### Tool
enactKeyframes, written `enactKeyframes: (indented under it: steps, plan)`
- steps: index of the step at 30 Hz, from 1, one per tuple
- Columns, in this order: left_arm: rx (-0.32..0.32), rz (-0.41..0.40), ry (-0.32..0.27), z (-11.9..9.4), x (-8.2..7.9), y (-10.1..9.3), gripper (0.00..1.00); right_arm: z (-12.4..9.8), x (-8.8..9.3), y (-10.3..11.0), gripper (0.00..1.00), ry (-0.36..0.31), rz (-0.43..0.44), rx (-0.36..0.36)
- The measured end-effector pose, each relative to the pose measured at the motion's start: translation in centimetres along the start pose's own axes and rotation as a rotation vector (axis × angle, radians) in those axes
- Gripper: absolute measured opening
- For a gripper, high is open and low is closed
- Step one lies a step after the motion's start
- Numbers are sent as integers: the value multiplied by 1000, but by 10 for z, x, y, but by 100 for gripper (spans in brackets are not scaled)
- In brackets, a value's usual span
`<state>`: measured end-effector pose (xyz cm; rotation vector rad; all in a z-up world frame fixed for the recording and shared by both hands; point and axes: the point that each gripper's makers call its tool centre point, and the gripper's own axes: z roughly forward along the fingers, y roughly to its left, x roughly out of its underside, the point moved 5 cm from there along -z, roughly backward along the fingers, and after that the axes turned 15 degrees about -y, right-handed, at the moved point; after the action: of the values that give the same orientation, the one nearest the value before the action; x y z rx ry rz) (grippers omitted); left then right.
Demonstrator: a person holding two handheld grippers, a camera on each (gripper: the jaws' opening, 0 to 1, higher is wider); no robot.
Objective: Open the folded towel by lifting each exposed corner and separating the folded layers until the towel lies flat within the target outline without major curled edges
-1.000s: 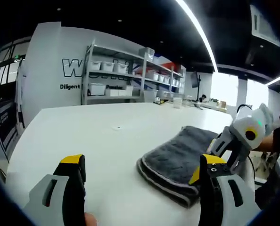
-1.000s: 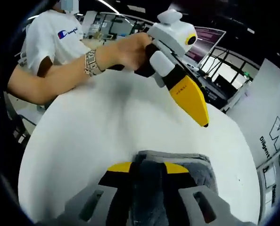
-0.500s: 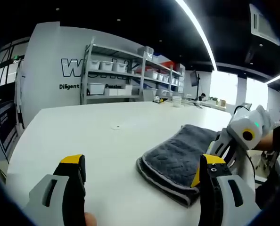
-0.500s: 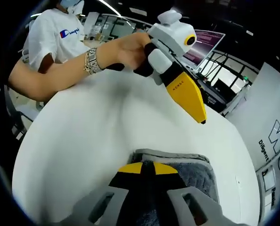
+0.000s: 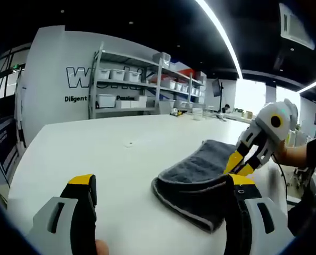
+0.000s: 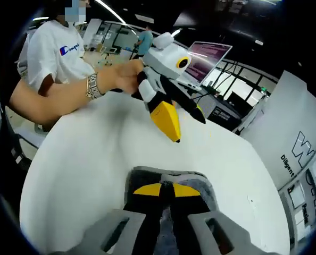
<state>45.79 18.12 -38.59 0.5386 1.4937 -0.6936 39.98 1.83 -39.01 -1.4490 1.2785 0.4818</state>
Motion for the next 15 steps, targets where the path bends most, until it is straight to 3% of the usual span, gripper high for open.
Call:
enactKeyframes:
  steps: [15]
  plan:
    - [77, 56, 50, 1, 5, -13, 99, -99, -8, -58, 1, -75, 47, 248]
